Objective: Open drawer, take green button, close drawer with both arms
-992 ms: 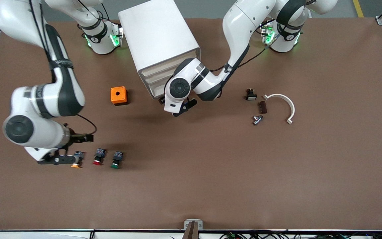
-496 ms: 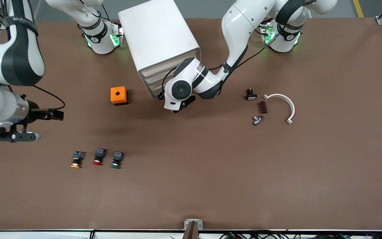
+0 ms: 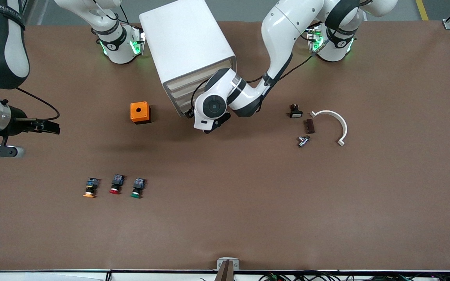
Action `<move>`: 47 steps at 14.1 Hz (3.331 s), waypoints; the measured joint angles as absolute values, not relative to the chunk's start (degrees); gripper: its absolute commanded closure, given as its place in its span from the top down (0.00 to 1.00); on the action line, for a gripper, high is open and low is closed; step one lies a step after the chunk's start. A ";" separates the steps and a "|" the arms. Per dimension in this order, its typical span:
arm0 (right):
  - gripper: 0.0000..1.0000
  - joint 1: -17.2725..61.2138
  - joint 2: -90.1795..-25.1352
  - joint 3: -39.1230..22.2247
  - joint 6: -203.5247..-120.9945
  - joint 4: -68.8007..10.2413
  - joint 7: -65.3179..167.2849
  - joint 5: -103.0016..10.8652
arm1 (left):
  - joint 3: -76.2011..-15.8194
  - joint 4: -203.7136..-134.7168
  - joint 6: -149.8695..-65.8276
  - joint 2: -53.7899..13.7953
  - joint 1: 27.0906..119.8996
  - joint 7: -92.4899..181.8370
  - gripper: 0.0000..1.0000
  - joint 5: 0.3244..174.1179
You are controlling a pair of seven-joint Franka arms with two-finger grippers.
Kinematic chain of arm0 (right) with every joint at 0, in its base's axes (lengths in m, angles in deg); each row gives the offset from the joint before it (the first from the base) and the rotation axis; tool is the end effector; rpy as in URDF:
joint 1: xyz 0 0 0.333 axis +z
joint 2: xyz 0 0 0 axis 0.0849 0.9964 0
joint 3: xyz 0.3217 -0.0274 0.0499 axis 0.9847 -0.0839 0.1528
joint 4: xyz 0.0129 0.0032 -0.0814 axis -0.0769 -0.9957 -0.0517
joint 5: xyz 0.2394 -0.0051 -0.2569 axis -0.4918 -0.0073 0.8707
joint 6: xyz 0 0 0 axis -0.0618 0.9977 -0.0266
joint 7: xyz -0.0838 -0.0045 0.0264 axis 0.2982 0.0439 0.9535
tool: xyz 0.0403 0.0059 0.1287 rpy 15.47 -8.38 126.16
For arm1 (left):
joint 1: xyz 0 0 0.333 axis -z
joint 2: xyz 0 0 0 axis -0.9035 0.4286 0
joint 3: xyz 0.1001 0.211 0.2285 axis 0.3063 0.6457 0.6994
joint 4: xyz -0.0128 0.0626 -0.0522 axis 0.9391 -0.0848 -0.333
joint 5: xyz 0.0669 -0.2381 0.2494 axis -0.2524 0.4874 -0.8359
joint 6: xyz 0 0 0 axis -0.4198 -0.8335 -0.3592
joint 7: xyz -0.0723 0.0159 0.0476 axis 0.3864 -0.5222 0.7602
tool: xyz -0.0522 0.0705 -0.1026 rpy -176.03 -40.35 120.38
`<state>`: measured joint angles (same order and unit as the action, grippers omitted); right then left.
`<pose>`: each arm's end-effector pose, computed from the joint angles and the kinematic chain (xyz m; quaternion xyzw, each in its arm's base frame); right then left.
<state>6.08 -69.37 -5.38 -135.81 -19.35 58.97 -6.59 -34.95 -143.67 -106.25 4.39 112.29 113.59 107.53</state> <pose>0.5569 -0.0155 0.5039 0.9938 -0.0340 -0.1019 0.0279 0.3906 -0.5899 0.2266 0.9097 0.3092 -0.2729 0.0479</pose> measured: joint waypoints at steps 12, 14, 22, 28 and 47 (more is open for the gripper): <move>1.00 6.08 -70.22 -4.90 -137.71 -18.68 59.00 -6.83 | -34.07 -141.43 -94.57 -15.30 95.07 103.25 0.99 102.85; 1.00 6.02 -70.23 -4.95 -137.71 -18.14 59.09 -6.83 | -33.94 -141.56 -87.79 -19.94 90.30 95.09 0.99 102.62; 1.00 4.44 -72.59 -4.75 -134.37 -16.57 59.14 -6.94 | -33.73 -142.81 -66.01 -29.31 69.35 57.10 0.99 88.98; 1.00 4.44 -75.78 -4.53 -133.31 -17.15 59.14 -8.26 | -33.83 -150.23 -69.45 -32.96 62.88 45.51 0.99 81.31; 1.00 4.82 -88.13 -4.12 -136.51 -29.39 59.14 -8.71 | -33.47 -157.24 -83.36 -43.63 61.76 44.41 0.99 80.99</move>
<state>4.82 -88.13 -4.12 -136.51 -29.39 59.14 -8.71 -33.47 -157.24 -83.36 -43.63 61.76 44.41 80.99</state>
